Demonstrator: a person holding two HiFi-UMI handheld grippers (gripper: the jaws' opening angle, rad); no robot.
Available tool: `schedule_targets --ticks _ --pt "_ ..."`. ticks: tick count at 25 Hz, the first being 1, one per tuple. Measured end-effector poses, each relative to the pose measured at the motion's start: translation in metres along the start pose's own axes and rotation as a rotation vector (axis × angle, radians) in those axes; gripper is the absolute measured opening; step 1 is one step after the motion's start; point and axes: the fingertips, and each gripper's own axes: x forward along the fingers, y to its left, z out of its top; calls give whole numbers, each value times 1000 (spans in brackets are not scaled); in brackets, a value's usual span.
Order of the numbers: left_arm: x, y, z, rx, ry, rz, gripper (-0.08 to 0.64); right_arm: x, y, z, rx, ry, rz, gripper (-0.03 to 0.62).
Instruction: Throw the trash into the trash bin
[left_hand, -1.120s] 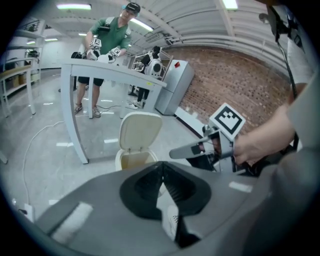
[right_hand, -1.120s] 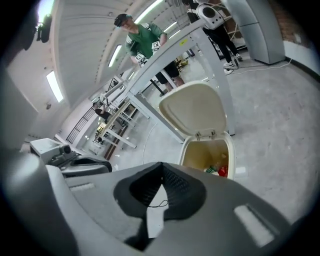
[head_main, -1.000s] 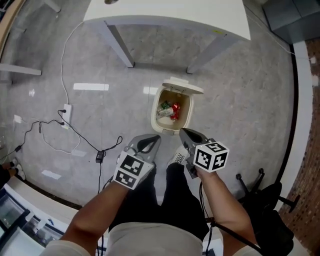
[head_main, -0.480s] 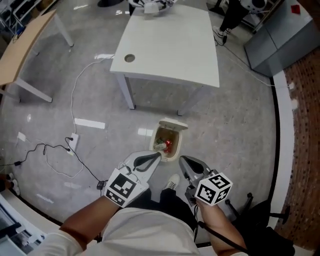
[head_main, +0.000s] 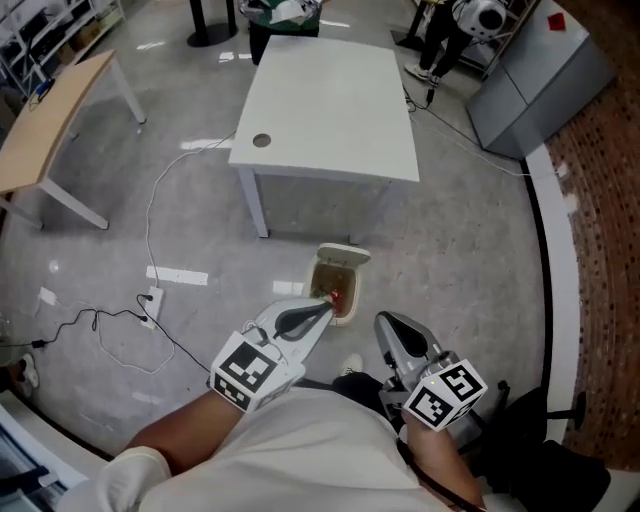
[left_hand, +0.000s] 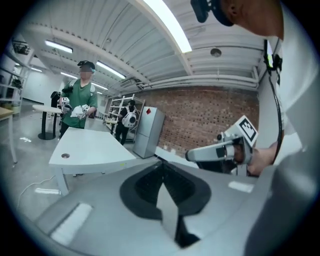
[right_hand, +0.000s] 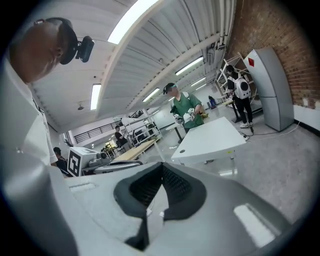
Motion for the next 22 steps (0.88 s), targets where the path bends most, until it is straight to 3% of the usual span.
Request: schedule_targets --ticks 4,10,14,17,20,22 --pt "-6 -2 15 -28 -43 10 8 -12 -1 8 16 -53 -15 2" --pt "-6 -27 25 21 -61 42 8 -29 7 17 -13 -47 82 2" --pt "-10 -41 28 20 -77 75 8 -36 19 22 -85 -28 143 2" --pt "-8 -59 30 1 -96 98 8 -57 26 24 -191 -27 186 2" --pt "-4 -76 38 -20 -130 116 8 -78 29 23 -292 -25 187 2" --pt "-1 -88 41 -43 -151 126 8 -91 27 20 -296 -25 190 2"
